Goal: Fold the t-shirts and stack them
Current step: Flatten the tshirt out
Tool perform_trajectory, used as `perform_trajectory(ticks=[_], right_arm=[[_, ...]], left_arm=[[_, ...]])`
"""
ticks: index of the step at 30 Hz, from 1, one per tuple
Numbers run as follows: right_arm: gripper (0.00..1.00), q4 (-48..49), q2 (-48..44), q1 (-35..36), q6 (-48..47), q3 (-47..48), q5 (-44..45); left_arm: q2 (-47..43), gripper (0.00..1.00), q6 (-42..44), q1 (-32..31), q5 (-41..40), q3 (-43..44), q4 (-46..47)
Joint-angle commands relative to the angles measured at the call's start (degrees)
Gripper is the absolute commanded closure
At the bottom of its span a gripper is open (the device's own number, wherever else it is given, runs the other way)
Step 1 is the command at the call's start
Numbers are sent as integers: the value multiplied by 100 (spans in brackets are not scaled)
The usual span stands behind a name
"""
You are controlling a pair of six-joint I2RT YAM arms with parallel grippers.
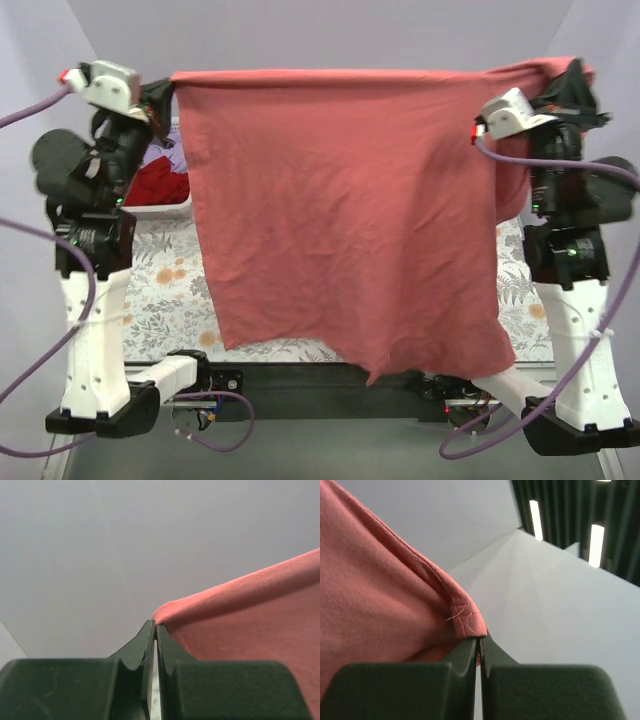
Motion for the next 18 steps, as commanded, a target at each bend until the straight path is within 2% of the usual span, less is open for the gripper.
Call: perform_trajectory(ticks=[1, 2, 5, 9, 10, 14, 16, 18], right_arm=[[99, 226, -32, -94, -291, -996, 223], [99, 226, -32, -94, -256, -1495, 153], [99, 331, 125, -94, -9, -2202, -129], [99, 804, 1001, -103, 105, -3194, -305], [99, 893, 1214, -86, 114, -3284, -323], [99, 1315, 2514, -42, 307, -3206, -210], [99, 1561, 3436, -33, 325, -2822, -42], [99, 1745, 4278, -42, 360, -2469, 309]], left_arm=[[401, 100, 273, 113, -365, -725, -476], [428, 100, 299, 122, -321, -1223, -415], [673, 100, 395, 122, -276, -2094, -90], [1314, 100, 510, 122, -224, -2826, 525], [1760, 100, 484, 122, -180, -2880, 717], [3228, 100, 414, 96, -136, -2539, 921], [4175, 100, 352, 96, -180, -1969, 913], [4714, 100, 343, 78, -206, -1495, 825]])
